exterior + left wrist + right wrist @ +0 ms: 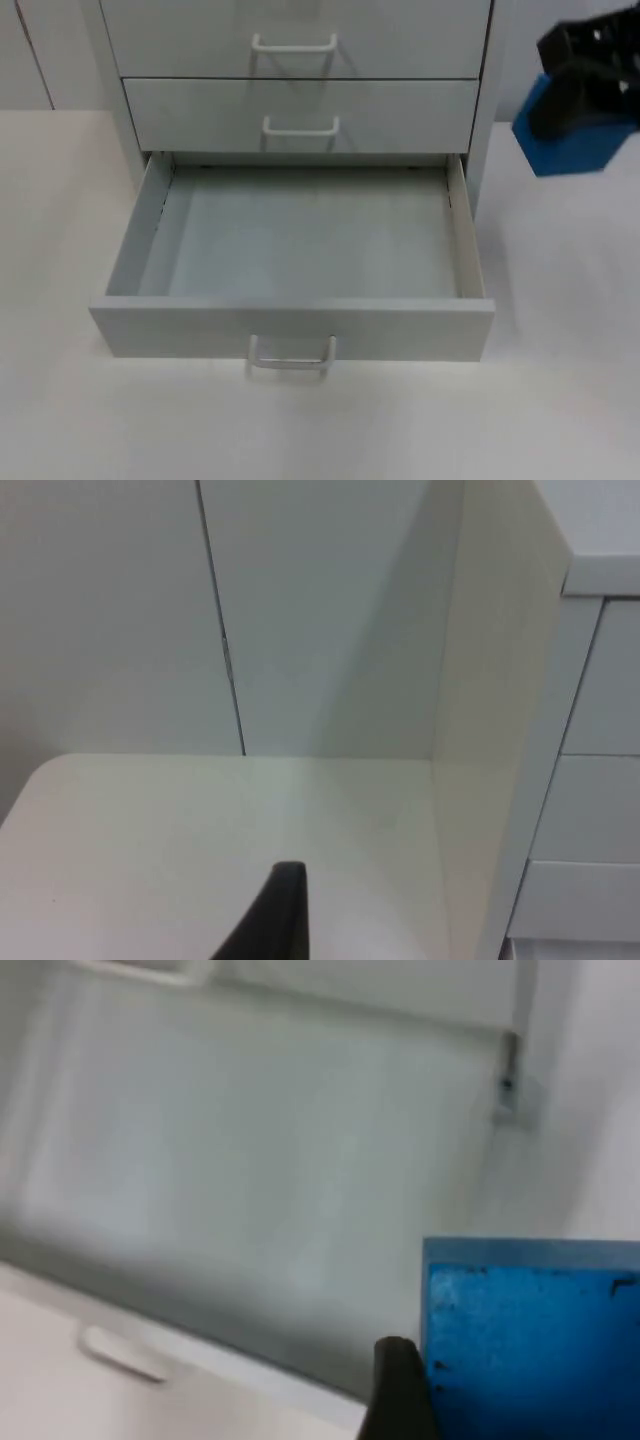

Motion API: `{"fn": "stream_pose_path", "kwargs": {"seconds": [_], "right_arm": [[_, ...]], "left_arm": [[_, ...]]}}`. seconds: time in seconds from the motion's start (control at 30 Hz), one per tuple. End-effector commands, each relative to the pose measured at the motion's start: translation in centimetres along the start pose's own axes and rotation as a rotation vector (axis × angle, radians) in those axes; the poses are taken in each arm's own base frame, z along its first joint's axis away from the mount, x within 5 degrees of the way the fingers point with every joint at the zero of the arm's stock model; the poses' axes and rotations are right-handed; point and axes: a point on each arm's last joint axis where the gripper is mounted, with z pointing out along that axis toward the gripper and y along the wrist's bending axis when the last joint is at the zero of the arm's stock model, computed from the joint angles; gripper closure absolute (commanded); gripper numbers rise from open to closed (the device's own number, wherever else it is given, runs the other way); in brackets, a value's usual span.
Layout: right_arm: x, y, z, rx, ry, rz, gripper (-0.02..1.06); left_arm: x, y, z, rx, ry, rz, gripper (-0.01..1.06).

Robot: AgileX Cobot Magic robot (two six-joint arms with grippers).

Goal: Open the drawer with the left hand, place the block into the drawer with the right hand, then close the drawer with the left hand.

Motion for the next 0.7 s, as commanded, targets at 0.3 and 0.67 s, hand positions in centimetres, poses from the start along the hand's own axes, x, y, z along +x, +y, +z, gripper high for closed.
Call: {"fn": "stream_pose_path", "kwargs": {"seconds": [0.3, 0.67], "right_arm": [[-2.8, 5.6, -1.9, -0.073, -0.152, -0.293, 1.05], [-4.6, 8.6, 3.3, -0.111, -0.106, -0.517, 1.05]], "left_arm": [[-0.2, -0.1, 0.0, 0.018, -0.005, -0.01, 0.0], [-0.2, -0.3, 0.0, 0.033, -0.006, -0.016, 0.0]]}}
